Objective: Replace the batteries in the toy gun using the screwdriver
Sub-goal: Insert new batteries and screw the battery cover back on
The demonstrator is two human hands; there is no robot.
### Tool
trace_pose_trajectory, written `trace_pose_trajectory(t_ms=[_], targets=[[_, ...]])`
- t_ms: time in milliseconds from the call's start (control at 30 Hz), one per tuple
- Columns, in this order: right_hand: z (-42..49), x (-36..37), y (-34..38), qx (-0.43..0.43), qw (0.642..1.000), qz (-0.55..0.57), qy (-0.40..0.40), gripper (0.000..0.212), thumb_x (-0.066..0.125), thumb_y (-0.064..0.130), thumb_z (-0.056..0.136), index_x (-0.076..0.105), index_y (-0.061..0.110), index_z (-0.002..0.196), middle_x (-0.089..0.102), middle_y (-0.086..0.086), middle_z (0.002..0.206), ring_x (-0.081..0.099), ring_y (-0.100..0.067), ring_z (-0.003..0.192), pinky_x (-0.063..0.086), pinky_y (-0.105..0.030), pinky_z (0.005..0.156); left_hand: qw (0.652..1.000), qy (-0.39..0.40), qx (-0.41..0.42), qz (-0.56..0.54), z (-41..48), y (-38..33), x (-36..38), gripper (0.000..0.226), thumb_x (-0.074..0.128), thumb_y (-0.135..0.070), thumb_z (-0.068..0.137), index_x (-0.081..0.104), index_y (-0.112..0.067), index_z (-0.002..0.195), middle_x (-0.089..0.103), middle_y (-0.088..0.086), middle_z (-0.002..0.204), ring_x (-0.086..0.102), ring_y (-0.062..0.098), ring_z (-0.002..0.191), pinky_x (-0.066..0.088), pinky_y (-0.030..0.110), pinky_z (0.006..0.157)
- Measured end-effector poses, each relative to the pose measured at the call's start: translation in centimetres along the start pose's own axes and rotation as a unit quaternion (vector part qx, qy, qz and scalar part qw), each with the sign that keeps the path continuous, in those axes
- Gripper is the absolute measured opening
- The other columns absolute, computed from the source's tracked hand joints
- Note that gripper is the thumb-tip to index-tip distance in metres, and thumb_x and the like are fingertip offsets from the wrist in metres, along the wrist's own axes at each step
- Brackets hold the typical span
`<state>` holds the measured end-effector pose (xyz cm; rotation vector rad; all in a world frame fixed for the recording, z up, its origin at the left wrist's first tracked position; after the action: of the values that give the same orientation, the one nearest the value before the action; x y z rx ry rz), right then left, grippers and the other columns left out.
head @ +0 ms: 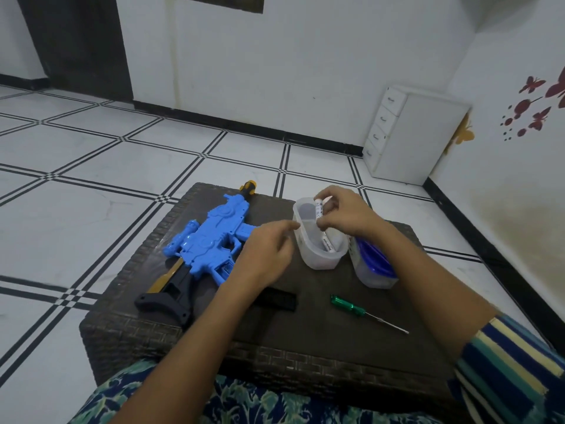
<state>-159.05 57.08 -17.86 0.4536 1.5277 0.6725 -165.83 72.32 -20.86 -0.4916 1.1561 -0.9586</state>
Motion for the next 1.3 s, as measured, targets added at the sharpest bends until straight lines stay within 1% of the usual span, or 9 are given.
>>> trace_pose_trajectory(t_ms=[133,200,333,533,733,867,967,1133,1300], targets=[[-4.2,3.1,1.7,0.037,0.945,0.323,0.034,0.051,0.056,-0.022,0.073,0.058,0.007,0.115,0.068,-0.024,0.096,0.066,-0.028,0.087,0.051,-0.040,0.079,0.978,-0.043,-0.069,-0.191,-1.3,0.4,-1.8,0.022,0.054,-0.013,0.094,0.067,-0.020,0.109,0.069,0.001,0.093,0.064,0.012,0.081,0.058,0.031,0.066],[-6.1,5.6,2.9,0.040,0.911,0.406,0.065,0.055,0.047,-0.025,0.076,0.059,0.009,0.119,0.066,-0.020,0.089,0.065,-0.025,0.083,0.049,-0.035,0.071,0.948,-0.061,-0.124,-0.286,-2.2,1.1,-2.6,0.016,0.057,-0.017,0.094,0.067,-0.015,0.106,0.069,0.009,0.088,0.066,0.011,0.072,0.056,0.027,0.057],[-7.9,10.0,3.7,0.047,0.893,0.438,0.091,0.062,0.038,-0.023,0.077,0.067,0.015,0.116,0.061,-0.011,0.075,0.055,-0.016,0.069,0.035,-0.025,0.057,0.939,-0.049,-0.169,-0.296,-3.0,3.2,-3.9,0.026,0.067,-0.023,0.088,0.069,-0.009,0.110,0.071,0.014,0.083,0.068,0.016,0.062,0.056,0.028,0.057],[-8.3,12.2,4.6,0.041,0.866,0.484,0.115,0.040,0.047,-0.010,0.089,0.063,0.000,0.124,0.063,-0.014,0.101,0.055,-0.015,0.078,0.046,-0.020,0.063,0.931,-0.033,-0.205,-0.299,-4.1,5.9,-4.2,0.017,0.072,-0.013,0.083,0.073,-0.003,0.097,0.073,0.017,0.087,0.068,0.023,0.074,0.058,0.026,0.067],[-8.0,11.7,3.2,0.026,0.913,0.403,0.050,0.031,0.065,-0.003,0.088,0.063,-0.003,0.119,0.071,-0.012,0.084,0.067,-0.017,0.071,0.059,-0.023,0.069,0.946,-0.061,-0.201,-0.249,-4.9,6.9,-5.5,0.009,0.073,-0.016,0.082,0.075,-0.009,0.087,0.073,0.010,0.077,0.066,0.014,0.068,0.053,0.028,0.065],[-8.1,11.9,2.5,0.053,0.915,0.398,0.038,0.023,0.077,0.001,0.078,0.066,-0.006,0.097,0.071,-0.015,0.077,0.070,-0.021,0.069,0.062,-0.027,0.068,0.981,-0.069,-0.173,-0.062,-5.4,7.1,-7.1,0.004,0.071,-0.024,0.083,0.074,-0.021,0.081,0.069,-0.006,0.071,0.061,0.007,0.066,0.047,0.022,0.061],[-8.0,12.0,2.6,0.040,0.947,0.317,0.034,0.024,0.083,0.006,0.073,0.070,-0.005,0.090,0.072,-0.014,0.075,0.067,-0.018,0.065,0.060,-0.024,0.064,0.983,-0.070,-0.155,0.068,-5.2,7.2,-8.4,0.011,0.065,-0.026,0.086,0.073,-0.019,0.084,0.064,-0.006,0.071,0.057,0.007,0.061,0.043,0.023,0.059],[-7.8,11.7,3.5,-0.007,0.985,0.170,0.011,0.013,0.085,0.013,0.073,0.075,0.009,0.080,0.071,-0.001,0.065,0.060,-0.005,0.052,0.051,-0.017,0.053,0.974,-0.036,-0.119,0.192,-4.2,8.0,-8.8,0.017,0.057,-0.016,0.087,0.072,-0.014,0.095,0.062,0.003,0.106,0.058,0.022,0.095,0.044,0.032,0.081],[-8.0,11.6,4.4,-0.024,0.990,0.139,-0.010,0.014,0.086,0.019,0.072,0.074,0.017,0.077,0.072,-0.004,0.068,0.068,-0.022,0.064,0.061,-0.032,0.061,0.973,-0.015,-0.120,0.199,-3.8,8.2,-7.8,0.021,0.054,-0.011,0.086,0.071,-0.015,0.097,0.057,0.003,0.112,0.052,0.025,0.106,0.048,0.044,0.087]])
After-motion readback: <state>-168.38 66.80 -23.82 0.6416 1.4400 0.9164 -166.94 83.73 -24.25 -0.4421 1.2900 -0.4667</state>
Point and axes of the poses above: each hand's wrist, its own z-axis towards the middle knuckle, its own x-axis out of the palm, y = z × x, the point moved 10 cm from there along z, towards the middle knuckle
